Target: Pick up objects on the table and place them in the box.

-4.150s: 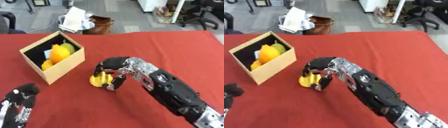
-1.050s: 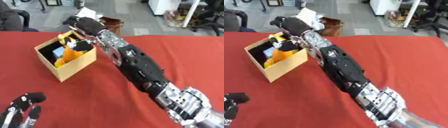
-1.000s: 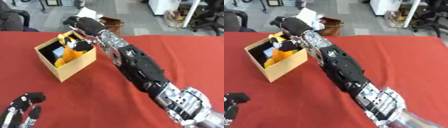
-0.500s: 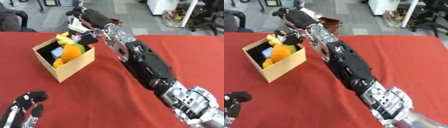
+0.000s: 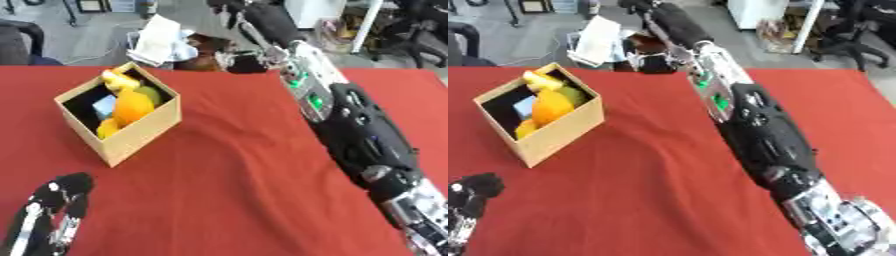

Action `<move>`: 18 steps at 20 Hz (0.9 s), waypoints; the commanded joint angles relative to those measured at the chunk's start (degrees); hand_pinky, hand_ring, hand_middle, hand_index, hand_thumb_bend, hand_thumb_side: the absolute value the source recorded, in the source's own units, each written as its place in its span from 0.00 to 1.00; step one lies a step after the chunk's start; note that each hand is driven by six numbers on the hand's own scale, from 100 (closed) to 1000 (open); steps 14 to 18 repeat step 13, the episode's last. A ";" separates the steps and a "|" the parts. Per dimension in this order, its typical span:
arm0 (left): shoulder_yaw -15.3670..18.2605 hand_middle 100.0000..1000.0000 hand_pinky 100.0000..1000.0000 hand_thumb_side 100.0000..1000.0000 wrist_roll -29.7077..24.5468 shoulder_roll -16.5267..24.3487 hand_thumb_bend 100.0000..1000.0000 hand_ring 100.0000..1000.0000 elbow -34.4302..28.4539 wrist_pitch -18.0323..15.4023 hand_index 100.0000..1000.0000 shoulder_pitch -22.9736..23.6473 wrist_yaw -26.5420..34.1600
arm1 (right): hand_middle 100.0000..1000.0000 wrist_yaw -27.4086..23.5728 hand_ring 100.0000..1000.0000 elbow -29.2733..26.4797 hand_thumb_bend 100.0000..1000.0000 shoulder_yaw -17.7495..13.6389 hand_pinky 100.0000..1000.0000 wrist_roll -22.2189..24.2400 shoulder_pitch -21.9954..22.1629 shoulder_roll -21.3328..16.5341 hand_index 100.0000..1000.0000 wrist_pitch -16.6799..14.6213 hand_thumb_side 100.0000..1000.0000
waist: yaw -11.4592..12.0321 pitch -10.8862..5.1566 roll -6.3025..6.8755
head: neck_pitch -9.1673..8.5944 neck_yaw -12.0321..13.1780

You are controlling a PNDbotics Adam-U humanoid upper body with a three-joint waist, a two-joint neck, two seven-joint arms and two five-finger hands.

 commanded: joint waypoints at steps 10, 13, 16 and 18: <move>3.24 0.70 0.73 0.71 5.02 0.92 0.28 0.73 -2.13 1.36 0.80 1.96 -0.97 | 0.68 -11.69 0.57 -18.17 0.00 -12.89 0.51 -9.94 15.93 -1.08 0.88 9.77 0.38 | -5.44 -1.73 1.15 | 3.25 6.25; 3.61 0.72 0.74 0.72 5.48 0.95 0.29 0.75 -1.98 1.46 0.83 2.85 -1.04 | 0.68 -14.32 0.58 -20.38 0.00 -14.81 0.50 -12.04 20.20 0.86 0.88 12.40 0.38 | -6.95 -2.08 1.34 | 5.00 7.18; 3.61 0.72 0.74 0.72 5.48 0.95 0.29 0.75 -1.98 1.46 0.83 2.85 -1.04 | 0.68 -14.32 0.58 -20.38 0.00 -14.81 0.50 -12.04 20.20 0.86 0.88 12.40 0.38 | -6.95 -2.08 1.34 | 5.00 7.18; 3.61 0.72 0.74 0.72 5.48 0.95 0.29 0.75 -1.98 1.46 0.83 2.85 -1.04 | 0.68 -14.32 0.58 -20.38 0.00 -14.81 0.50 -12.04 20.20 0.86 0.88 12.40 0.38 | -6.95 -2.08 1.34 | 5.00 7.18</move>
